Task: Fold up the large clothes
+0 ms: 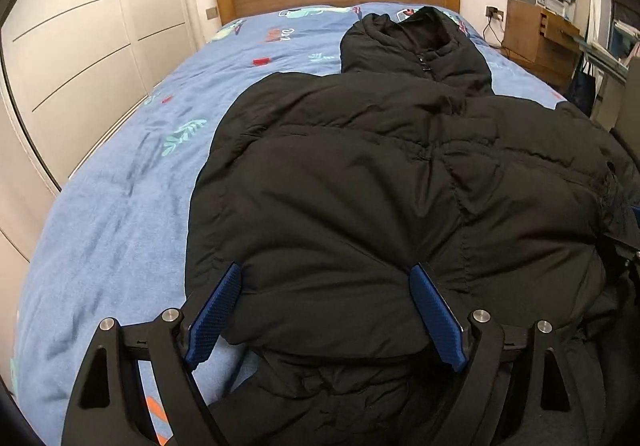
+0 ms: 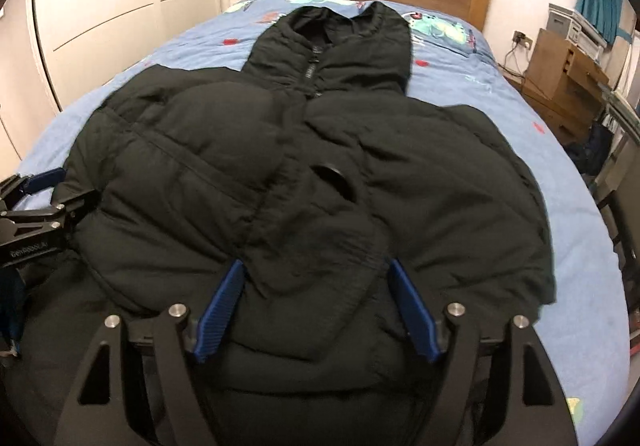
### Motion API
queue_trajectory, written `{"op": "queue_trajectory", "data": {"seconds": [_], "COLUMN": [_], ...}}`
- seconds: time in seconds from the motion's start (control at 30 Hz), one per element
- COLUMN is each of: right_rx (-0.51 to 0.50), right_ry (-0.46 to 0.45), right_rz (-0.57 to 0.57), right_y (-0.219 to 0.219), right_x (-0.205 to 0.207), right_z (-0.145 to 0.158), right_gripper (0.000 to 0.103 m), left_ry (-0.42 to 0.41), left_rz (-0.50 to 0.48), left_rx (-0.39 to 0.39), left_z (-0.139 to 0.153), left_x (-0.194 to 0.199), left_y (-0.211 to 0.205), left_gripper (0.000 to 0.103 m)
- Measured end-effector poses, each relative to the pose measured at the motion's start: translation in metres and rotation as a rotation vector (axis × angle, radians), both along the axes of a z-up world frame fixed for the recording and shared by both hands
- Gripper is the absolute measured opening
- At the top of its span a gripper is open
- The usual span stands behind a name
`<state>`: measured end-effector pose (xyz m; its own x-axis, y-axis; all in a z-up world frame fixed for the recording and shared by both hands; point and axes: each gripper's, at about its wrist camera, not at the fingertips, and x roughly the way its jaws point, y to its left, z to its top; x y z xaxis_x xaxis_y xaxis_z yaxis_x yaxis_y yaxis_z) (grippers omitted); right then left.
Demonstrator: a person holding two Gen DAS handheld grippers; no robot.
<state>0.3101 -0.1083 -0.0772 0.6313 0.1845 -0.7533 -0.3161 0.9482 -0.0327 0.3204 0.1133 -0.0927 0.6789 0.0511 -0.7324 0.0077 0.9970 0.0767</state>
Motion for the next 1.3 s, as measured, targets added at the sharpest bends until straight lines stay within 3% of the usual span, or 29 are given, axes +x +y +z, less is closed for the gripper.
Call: {"op": "queue_trajectory", "data": {"seconds": [0.33, 0.63, 1.0, 1.3], "right_rx": [-0.067, -0.012, -0.043, -0.103], "right_ry": [-0.023, -0.122, -0.012, -0.006], "right_rz": [-0.017, -0.001, -0.048, -0.069], "right_y": [-0.016, -0.013, -0.027, -0.041], "right_x": [-0.015, -0.019, 0.013, 0.006], "right_z": [0.019, 0.064, 0.005, 0.004], "right_gripper": [0.074, 0.074, 0.074, 0.074], "left_ry": [0.005, -0.022, 0.028, 0.046], "left_rz": [0.001, 0.002, 0.007, 0.019], "left_rx": [-0.009, -0.024, -0.006, 0.011], "left_z": [0.016, 0.028, 0.002, 0.009], "left_x": [-0.012, -0.009, 0.002, -0.006], "left_y": [-0.005, -0.01, -0.014, -0.017], "left_gripper": [0.086, 0.088, 0.092, 0.092]}}
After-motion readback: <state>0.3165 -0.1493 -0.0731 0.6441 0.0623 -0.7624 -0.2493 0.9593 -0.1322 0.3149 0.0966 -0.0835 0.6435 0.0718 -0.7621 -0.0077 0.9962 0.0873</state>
